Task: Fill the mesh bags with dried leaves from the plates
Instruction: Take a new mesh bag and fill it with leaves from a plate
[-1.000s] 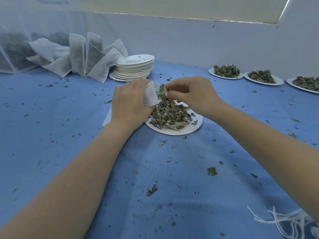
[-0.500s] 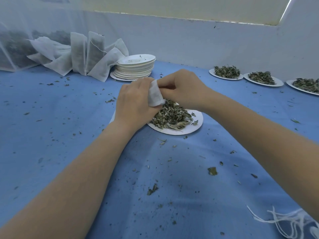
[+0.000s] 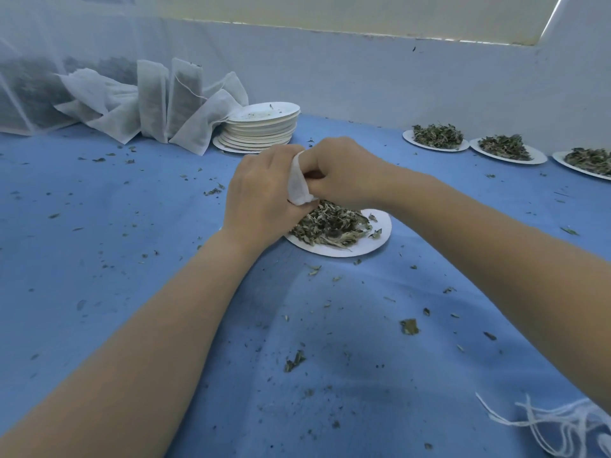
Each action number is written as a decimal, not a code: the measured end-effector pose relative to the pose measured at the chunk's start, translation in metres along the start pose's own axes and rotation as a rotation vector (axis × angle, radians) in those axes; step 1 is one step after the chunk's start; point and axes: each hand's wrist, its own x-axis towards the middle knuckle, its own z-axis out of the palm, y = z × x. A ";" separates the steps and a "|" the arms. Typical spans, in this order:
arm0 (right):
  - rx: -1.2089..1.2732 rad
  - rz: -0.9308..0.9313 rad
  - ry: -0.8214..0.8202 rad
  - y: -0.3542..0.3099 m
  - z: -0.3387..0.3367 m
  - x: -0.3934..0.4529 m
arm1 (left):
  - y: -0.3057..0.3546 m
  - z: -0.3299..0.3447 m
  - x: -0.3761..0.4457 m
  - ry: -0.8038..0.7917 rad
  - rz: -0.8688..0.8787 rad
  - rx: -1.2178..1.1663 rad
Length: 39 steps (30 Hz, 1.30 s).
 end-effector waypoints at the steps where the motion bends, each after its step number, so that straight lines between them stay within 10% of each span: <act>1: 0.023 0.001 -0.027 0.001 -0.003 -0.002 | -0.001 -0.001 0.001 -0.019 -0.031 -0.021; 11: 0.286 0.142 0.226 0.028 -0.010 -0.028 | -0.023 -0.009 0.001 -0.054 -0.117 0.052; 18: -0.192 0.363 -0.259 0.058 0.005 -0.033 | -0.027 -0.006 -0.002 -0.083 -0.095 0.095; 39: -0.164 0.133 0.123 0.026 -0.035 -0.025 | -0.029 -0.005 -0.003 -0.132 -0.080 0.217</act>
